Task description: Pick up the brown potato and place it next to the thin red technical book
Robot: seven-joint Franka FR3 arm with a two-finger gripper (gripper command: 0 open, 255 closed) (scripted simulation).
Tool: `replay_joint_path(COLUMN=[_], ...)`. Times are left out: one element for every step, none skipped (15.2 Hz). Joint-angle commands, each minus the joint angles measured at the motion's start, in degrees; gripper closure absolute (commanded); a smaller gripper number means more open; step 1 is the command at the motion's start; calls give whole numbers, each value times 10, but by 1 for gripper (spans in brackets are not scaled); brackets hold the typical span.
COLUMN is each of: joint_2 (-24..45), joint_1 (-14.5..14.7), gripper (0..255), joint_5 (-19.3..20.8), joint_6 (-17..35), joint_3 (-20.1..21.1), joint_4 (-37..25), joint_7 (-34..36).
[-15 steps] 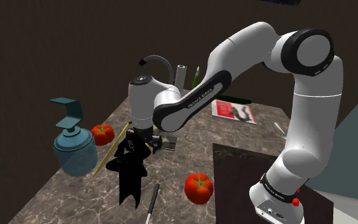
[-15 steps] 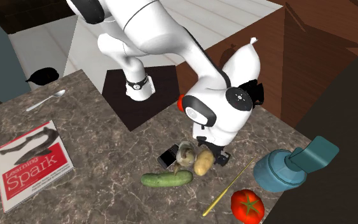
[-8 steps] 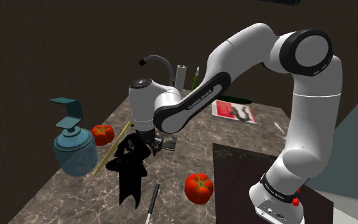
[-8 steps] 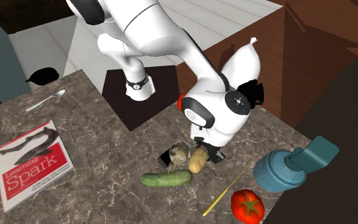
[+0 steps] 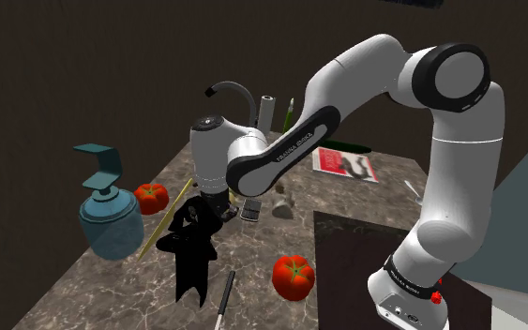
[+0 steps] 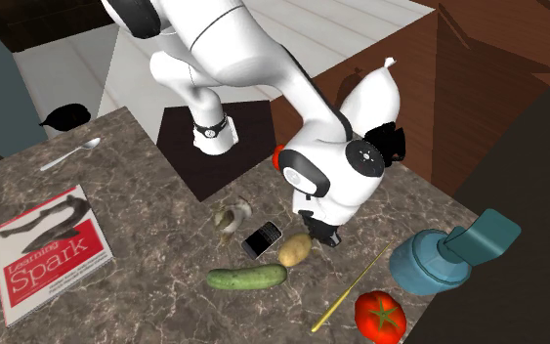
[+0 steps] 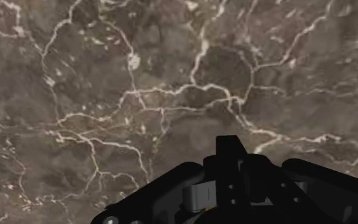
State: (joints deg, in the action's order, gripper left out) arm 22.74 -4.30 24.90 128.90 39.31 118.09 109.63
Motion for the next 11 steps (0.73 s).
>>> replay_joint_path(joint_2=[0,0,-1,0,1,2,5,8,9,12,14], joint_1=[0,0,0,1,3,5,8,11,12,11,11], gripper=[255,0,0,0,0,0,0,0,0,0,0], joint_5=[0,0,3,6,10,14,20,25,27,30,33], joint_6=[0,0,-25,-51,-76,-102,-128,-153,-160,-154,-147], joint_3=[0,0,-5,-9,-14,-19,-25,-30,-32,-33,-35], joint_4=[0,0,-15,-31,-47,-65,-83,-102,-107,-103,-99], joint_7=[0,0,-4,-8,-12,-15,-19,-22,-23,-21,-19])
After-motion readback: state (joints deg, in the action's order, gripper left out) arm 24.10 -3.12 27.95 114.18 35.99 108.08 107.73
